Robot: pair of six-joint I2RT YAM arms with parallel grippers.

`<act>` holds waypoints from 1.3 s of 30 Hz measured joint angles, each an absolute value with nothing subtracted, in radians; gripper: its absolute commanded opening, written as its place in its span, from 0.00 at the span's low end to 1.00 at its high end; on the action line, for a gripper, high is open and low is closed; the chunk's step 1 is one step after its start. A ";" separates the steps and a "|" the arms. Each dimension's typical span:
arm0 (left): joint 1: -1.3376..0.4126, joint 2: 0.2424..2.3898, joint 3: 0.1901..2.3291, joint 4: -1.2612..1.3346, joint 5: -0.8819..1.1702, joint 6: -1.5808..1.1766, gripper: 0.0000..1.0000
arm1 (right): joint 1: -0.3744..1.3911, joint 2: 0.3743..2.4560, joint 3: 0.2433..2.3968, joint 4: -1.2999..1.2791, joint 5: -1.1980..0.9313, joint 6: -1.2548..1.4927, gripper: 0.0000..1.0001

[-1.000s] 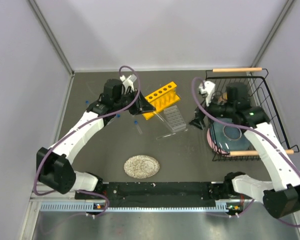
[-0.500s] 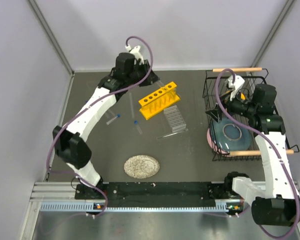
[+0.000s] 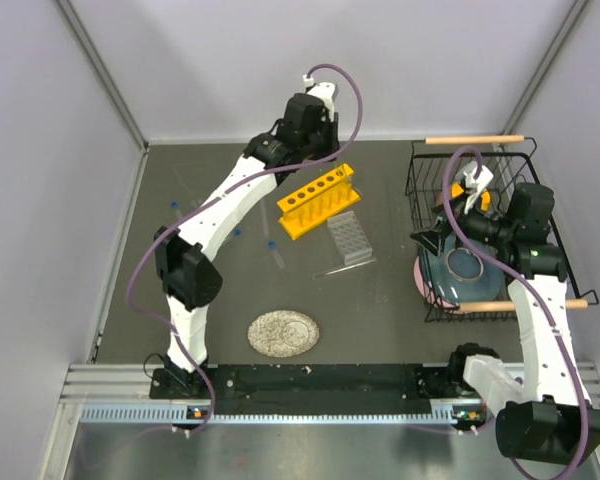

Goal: Organize the chemistry lab equipment

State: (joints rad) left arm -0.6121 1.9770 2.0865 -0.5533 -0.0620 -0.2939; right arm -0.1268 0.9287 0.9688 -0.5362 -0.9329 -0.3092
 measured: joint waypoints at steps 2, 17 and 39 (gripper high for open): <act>-0.623 2.003 2.116 -0.569 -0.080 -0.277 0.08 | -0.127 0.923 0.969 -0.532 -0.939 -0.305 0.95; -0.637 2.098 2.191 -0.630 -0.148 -0.213 0.09 | -0.127 0.923 0.969 -0.516 -0.944 -0.294 0.95; -0.645 2.139 2.204 -0.633 -0.143 -0.207 0.09 | -0.128 0.923 0.968 -0.515 -0.944 -0.295 0.95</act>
